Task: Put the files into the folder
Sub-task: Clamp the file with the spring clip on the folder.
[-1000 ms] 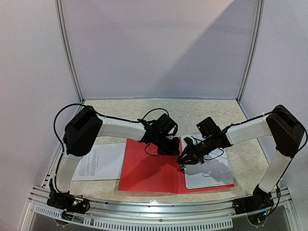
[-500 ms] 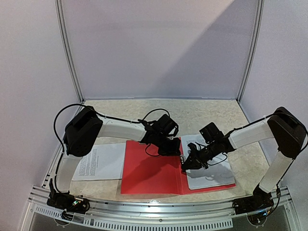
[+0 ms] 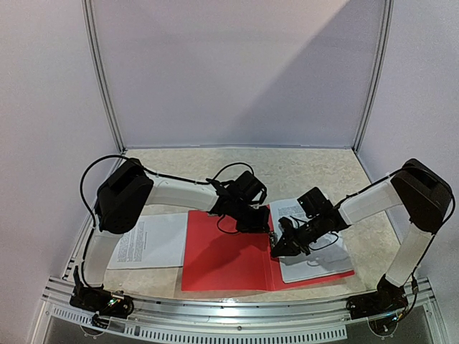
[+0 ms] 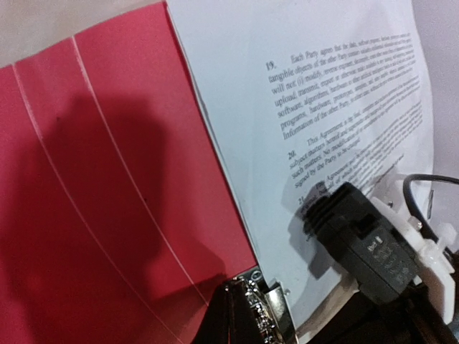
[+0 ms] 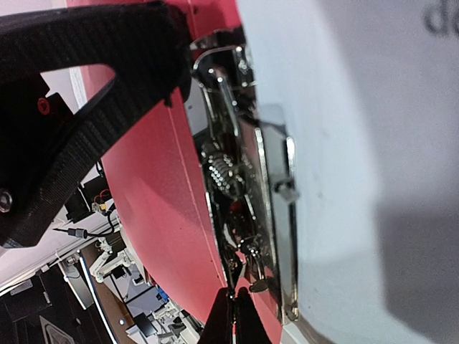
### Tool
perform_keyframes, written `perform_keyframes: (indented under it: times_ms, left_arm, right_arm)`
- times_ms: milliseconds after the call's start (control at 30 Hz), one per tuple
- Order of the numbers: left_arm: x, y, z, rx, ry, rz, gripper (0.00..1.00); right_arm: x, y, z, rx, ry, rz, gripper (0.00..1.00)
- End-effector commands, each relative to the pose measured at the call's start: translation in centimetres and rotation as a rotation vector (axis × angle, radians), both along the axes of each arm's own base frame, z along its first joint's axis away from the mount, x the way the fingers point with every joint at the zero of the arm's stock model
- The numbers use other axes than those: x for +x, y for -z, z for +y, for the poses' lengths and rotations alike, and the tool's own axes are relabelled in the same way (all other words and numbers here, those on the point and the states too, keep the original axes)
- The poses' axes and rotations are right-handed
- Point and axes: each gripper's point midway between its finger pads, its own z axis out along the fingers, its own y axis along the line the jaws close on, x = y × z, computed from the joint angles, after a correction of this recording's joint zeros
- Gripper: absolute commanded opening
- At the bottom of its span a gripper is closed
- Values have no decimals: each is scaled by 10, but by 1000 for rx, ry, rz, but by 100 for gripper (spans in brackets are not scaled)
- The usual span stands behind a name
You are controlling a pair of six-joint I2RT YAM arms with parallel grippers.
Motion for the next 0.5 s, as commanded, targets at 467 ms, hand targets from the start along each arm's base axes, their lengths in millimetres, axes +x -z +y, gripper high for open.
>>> perform_keyframes:
  times_ms: [467]
  left_arm:
    - [-22, 56, 38, 179, -19, 90, 0]
  right_arm:
    - [-31, 40, -61, -406, -43, 72, 0]
